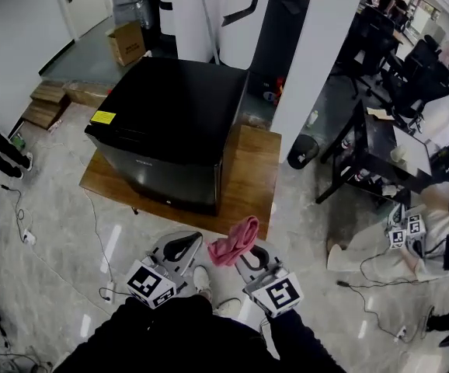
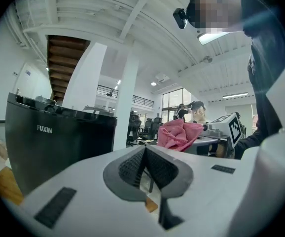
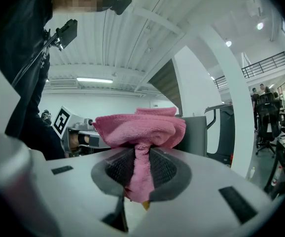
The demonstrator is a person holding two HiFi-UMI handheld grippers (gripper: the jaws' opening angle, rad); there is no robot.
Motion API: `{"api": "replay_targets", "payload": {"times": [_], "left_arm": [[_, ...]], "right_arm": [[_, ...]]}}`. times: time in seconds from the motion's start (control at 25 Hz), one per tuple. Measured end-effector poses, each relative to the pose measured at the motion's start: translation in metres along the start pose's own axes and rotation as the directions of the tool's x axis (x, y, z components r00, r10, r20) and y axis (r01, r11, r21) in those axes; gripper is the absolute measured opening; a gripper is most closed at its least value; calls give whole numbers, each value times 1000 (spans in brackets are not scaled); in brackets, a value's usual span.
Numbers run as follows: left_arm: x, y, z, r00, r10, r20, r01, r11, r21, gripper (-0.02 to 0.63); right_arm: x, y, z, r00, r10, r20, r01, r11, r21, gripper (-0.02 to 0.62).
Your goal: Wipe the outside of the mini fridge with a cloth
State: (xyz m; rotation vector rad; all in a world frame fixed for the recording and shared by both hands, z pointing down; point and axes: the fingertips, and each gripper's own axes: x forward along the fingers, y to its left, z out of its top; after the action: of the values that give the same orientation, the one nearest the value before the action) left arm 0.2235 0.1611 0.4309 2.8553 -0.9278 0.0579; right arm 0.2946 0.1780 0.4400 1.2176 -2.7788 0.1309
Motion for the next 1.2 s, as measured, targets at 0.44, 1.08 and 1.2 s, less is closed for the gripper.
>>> {"api": "replay_targets", "payload": {"times": [0.44,1.08,1.2], "left_arm": [[-46,60,17,1000,-19,16,18,997,74,6],[-69,190,26,978,-206,40,201,973,112,6],[-70,207,24,971,-234,42,229,968,105,6]], "right_arm": [[72,39,14,994,-102,-31,101,995,-18,74],[212,4,28,897,-432,-89,434,901,-4,74],[229,-3,28,871,-482,-98,483,876,-11,74]]}}
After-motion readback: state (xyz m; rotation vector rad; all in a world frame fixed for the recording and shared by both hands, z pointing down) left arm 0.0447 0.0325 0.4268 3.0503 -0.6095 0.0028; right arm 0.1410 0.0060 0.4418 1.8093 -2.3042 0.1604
